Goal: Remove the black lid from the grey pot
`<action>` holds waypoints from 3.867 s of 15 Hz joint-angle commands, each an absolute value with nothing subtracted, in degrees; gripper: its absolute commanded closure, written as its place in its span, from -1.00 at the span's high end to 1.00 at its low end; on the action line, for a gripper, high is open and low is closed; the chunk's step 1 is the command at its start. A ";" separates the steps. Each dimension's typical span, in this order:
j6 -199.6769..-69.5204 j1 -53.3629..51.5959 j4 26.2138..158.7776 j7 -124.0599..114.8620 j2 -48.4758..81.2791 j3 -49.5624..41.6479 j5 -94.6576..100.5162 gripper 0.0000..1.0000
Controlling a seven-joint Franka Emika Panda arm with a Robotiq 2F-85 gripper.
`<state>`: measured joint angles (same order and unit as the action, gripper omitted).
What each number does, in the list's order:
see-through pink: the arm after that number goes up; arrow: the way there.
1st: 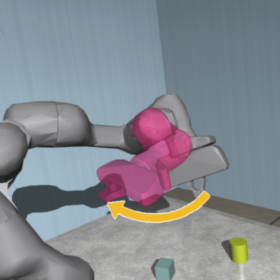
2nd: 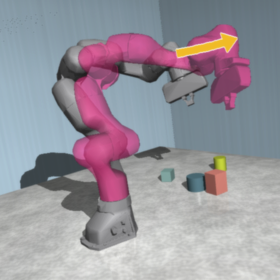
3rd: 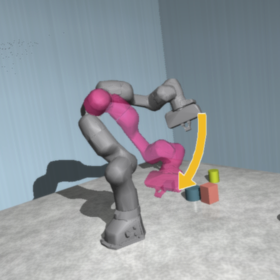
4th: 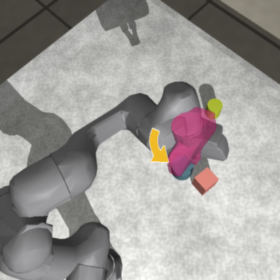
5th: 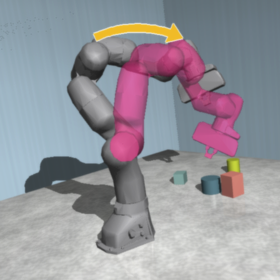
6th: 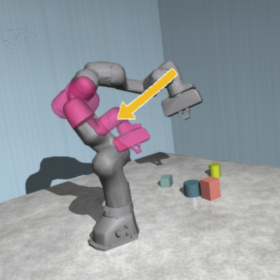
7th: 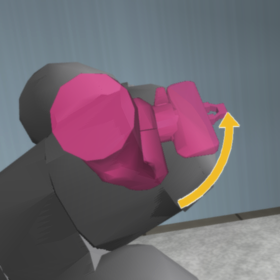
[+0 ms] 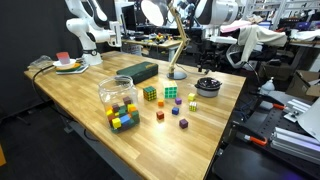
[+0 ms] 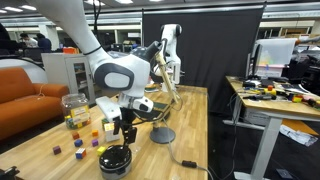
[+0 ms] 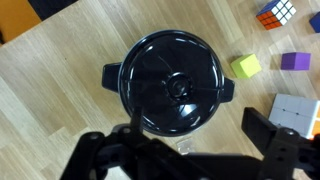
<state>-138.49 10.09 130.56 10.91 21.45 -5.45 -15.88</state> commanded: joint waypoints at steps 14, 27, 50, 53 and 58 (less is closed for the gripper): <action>-137.84 11.10 128.44 8.65 26.93 -4.13 -15.40 1.00; -137.09 11.02 128.30 5.35 26.28 -4.17 -15.81 -0.63; -132.46 6.06 139.14 7.10 9.76 -3.40 -8.19 -0.84; -131.47 6.90 141.70 8.49 8.61 -3.44 -11.77 -0.84; -133.13 7.55 145.77 11.86 7.28 -3.52 -19.00 -0.84</action>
